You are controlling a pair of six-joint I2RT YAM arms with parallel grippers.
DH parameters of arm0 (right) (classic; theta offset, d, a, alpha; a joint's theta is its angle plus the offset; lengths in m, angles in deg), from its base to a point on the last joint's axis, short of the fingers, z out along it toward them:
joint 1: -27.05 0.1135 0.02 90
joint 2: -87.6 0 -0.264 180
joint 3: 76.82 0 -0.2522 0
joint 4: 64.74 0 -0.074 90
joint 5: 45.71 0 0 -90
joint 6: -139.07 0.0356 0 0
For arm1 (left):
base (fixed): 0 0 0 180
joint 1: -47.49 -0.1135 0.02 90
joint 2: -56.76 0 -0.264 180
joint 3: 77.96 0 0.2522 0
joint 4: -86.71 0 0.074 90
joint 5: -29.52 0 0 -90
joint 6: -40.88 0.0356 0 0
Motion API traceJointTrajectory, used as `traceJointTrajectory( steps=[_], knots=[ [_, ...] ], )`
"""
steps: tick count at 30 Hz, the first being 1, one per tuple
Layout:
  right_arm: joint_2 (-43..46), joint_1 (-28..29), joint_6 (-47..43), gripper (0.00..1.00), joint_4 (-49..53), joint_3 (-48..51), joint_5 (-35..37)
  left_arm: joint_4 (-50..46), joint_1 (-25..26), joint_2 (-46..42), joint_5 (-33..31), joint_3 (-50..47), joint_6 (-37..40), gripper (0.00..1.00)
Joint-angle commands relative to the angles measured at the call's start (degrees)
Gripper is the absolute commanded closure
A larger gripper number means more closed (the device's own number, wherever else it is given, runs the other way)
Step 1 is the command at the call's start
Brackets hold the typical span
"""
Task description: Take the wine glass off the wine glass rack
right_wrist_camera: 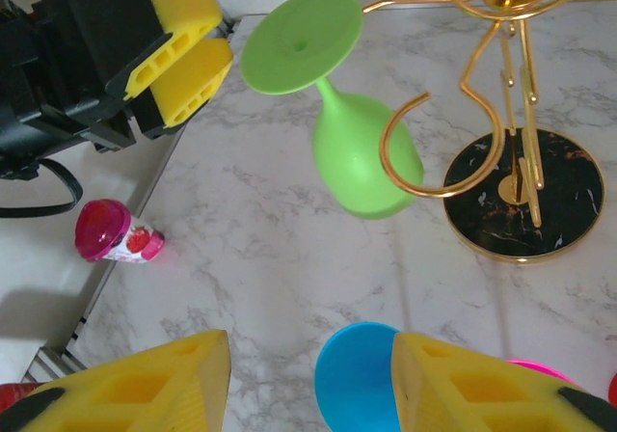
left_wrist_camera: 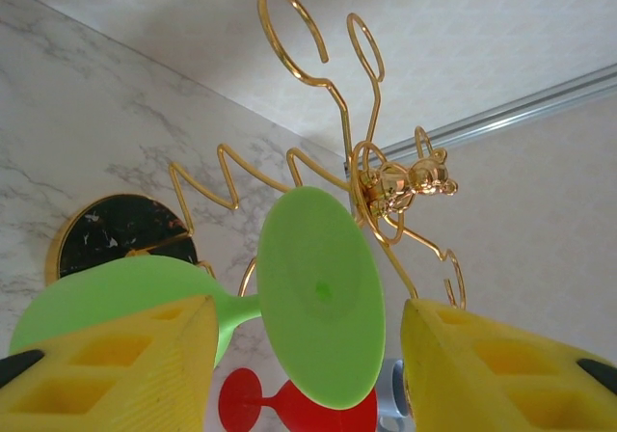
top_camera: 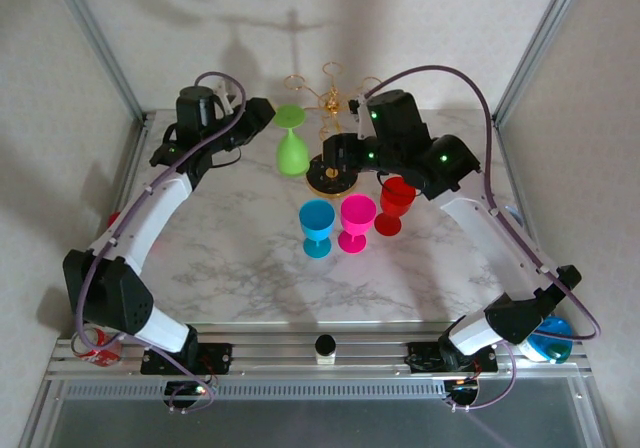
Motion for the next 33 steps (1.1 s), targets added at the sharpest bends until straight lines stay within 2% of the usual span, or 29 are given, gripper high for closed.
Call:
traceJointTrajectory(
  steps=[1, 18, 33],
  knots=[
    [0.55, -0.61, 1.03, 0.52, -1.51, 0.79, -2.42, 1.22, -0.27, 0.45, 1.21, 1.82, -0.17, 0.47],
    [0.71, -1.35, 1.27, 0.53, -2.14, 1.17, -2.13, 2.58, -0.28, 3.5, 1.96, 2.68, -0.2, 0.53],
    [0.99, -1.92, 1.31, 0.54, -2.4, 2.29, -2.08, 4.66, -0.3, 5.22, 2.57, 3.66, -1.53, 0.7]
  ],
)
